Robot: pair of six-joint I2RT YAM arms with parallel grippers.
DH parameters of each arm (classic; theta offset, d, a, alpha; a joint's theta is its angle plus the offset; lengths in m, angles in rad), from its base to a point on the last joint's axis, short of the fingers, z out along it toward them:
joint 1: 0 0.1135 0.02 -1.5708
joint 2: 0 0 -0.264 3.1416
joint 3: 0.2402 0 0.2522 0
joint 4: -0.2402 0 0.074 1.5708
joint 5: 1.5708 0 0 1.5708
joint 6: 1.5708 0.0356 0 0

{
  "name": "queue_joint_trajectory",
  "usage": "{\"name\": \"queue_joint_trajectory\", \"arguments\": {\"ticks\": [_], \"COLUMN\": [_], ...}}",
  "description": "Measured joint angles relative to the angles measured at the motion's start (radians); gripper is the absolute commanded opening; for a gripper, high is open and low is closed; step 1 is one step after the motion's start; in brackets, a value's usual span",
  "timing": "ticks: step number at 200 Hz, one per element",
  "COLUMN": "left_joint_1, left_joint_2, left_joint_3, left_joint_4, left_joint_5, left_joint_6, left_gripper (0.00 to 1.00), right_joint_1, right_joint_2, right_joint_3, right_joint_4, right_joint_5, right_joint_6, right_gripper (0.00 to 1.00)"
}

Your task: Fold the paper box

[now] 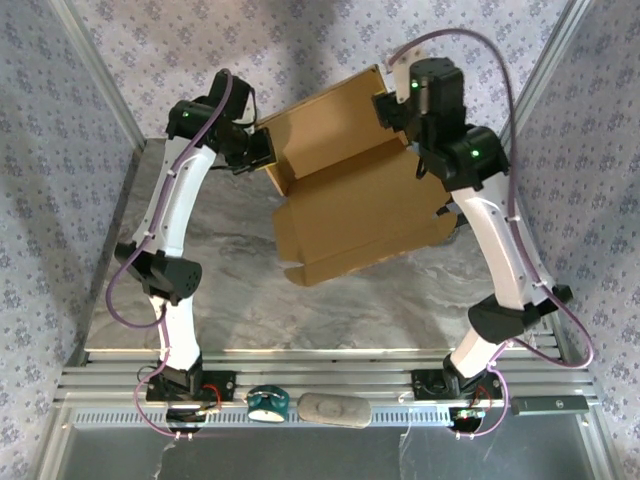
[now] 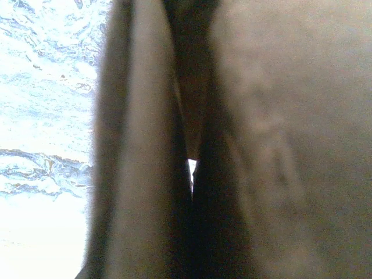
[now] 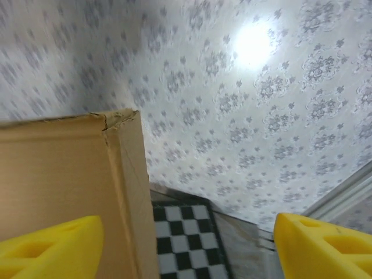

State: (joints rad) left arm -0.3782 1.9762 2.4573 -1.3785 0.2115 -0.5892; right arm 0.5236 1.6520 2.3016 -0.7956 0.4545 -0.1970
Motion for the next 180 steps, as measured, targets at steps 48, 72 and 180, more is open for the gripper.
{"name": "queue_joint_trajectory", "arguments": {"ticks": [48, 72, 180], "left_joint_1": [0.031, 0.056, 0.163], "left_joint_2": [0.052, 0.052, -0.018], "left_joint_3": [0.017, -0.042, -0.504], "left_joint_4": [0.03, 0.074, 0.322], "left_joint_5": [0.028, 0.04, 0.049], "left_joint_6": [-0.034, -0.07, -0.426], "left_gripper": [0.0, 0.0, 0.0], "right_joint_1": [-0.105, -0.163, -0.157], "right_joint_2": [-0.062, -0.124, -0.363], "right_joint_3": [0.051, -0.04, -0.639], "right_joint_4": [-0.063, -0.097, -0.098], "right_joint_5": [-0.115, -0.127, -0.293], "right_joint_6": [0.243, 0.384, 0.807], "right_gripper": [0.77, 0.76, 0.72]}}
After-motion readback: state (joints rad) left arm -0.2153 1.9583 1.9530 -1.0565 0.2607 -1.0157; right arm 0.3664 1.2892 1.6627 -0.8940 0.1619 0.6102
